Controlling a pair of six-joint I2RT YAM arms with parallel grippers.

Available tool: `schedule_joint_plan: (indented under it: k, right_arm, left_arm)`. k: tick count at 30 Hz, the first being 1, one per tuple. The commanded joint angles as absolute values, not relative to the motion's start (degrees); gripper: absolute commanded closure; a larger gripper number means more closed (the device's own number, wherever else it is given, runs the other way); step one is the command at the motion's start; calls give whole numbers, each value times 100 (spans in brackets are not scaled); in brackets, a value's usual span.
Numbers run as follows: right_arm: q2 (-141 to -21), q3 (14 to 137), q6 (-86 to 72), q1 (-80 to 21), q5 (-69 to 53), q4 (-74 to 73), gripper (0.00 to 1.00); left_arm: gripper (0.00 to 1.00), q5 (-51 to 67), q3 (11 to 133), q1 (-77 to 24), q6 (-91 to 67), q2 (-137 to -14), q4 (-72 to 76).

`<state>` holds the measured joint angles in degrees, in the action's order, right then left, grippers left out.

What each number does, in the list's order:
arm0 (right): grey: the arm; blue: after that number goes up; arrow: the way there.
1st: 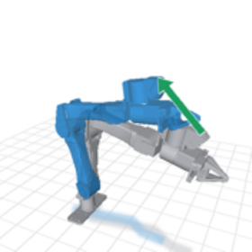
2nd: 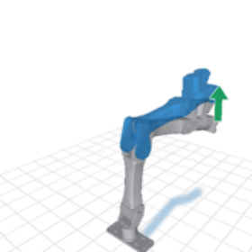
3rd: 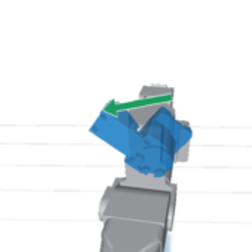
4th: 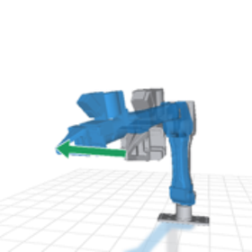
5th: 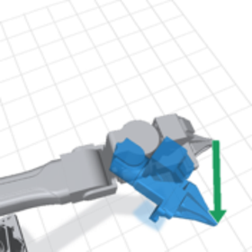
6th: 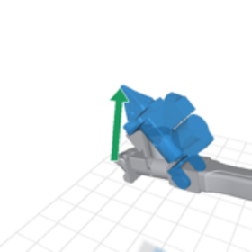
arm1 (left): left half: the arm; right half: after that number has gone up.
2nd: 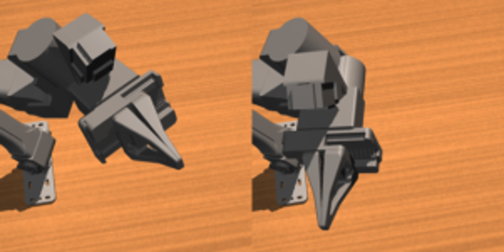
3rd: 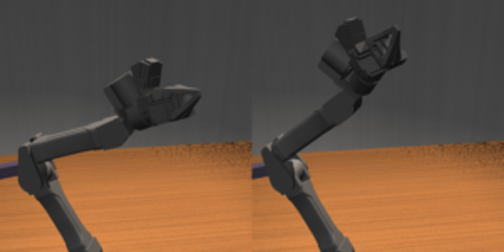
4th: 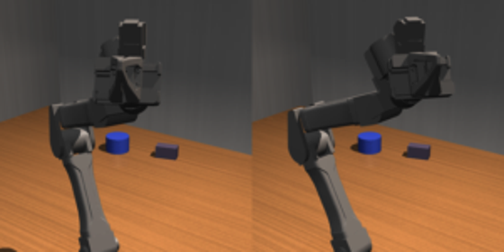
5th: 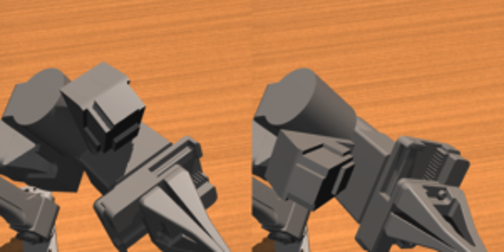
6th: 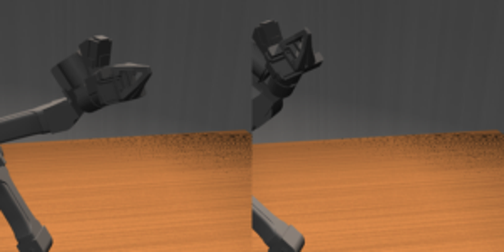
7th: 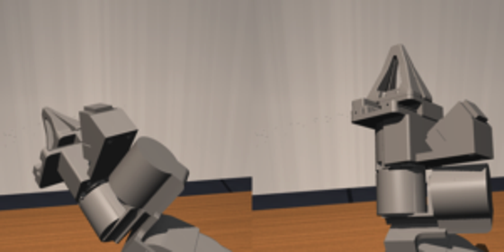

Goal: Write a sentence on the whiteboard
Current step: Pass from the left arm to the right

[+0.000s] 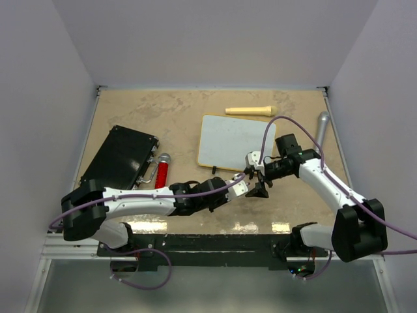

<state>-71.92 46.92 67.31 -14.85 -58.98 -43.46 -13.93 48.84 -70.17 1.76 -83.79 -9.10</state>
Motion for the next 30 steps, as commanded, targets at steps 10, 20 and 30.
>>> schedule_joint_plan:
  k: [10, 20, 30]
  right_arm:
    - [-7435, 5054, 7154, -1661, -5827, -4772, 27]
    - [-7471, 5106, 7128, -1670, -5871, -4816, 64]
    - [-7409, 5545, 7058, -1644, -5757, -5176, 100]
  left_arm:
    - [95, -1687, 5018, -6987, 606, -8033, -501]
    - [95, -1696, 5036, -6987, 650, -7989, -387]
    - [37, -1837, 4484, -6917, 589, -7305, 394]
